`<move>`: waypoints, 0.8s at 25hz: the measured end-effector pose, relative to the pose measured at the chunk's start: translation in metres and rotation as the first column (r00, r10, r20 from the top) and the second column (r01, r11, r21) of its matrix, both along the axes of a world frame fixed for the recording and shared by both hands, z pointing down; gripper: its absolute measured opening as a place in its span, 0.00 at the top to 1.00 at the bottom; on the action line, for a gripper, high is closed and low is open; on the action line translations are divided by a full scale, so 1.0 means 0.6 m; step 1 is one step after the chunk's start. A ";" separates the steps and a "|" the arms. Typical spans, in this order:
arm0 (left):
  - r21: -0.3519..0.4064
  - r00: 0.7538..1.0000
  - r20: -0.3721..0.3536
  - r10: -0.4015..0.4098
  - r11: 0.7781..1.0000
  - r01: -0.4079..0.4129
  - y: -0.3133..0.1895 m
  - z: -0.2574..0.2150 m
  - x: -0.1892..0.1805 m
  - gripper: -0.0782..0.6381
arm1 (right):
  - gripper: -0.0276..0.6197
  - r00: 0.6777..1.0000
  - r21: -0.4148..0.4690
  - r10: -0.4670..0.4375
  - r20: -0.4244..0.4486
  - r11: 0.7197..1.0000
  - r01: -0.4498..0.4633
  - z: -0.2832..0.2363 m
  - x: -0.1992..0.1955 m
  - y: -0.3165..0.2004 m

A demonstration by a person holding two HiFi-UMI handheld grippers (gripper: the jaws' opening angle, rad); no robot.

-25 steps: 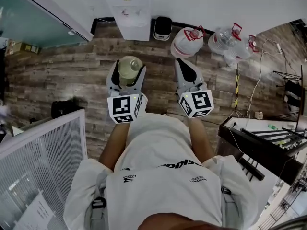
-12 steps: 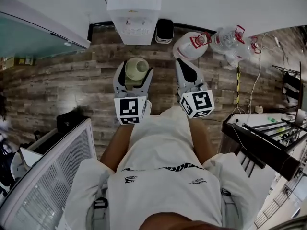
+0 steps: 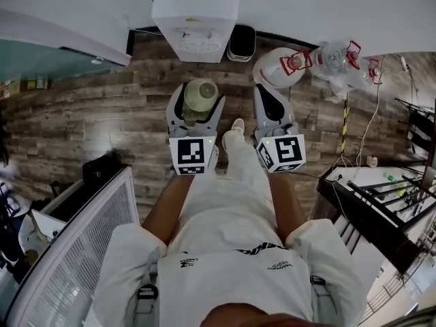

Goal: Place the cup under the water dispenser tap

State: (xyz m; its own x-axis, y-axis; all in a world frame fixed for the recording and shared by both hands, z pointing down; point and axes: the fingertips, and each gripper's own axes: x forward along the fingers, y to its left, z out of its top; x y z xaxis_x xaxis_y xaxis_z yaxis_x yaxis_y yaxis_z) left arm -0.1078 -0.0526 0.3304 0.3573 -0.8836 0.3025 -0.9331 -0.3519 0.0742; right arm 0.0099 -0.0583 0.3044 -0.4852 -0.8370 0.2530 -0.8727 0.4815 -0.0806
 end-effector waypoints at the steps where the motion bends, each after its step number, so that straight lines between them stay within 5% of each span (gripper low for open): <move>1: -0.002 1.000 0.007 -0.001 1.000 0.001 -0.013 0.011 0.006 0.37 | 0.96 1.000 -0.003 -0.005 0.005 1.000 0.005 0.009 0.004 -0.014; 10: -0.055 0.999 0.041 -0.013 0.998 0.015 -0.086 0.111 0.063 0.37 | 0.96 0.997 -0.057 -0.052 0.062 0.997 0.055 0.099 0.037 -0.087; 20: -0.092 0.997 0.041 -0.062 0.994 0.066 -0.146 0.246 0.076 0.37 | 0.96 0.998 -0.074 -0.058 0.029 0.995 0.060 0.224 0.064 -0.139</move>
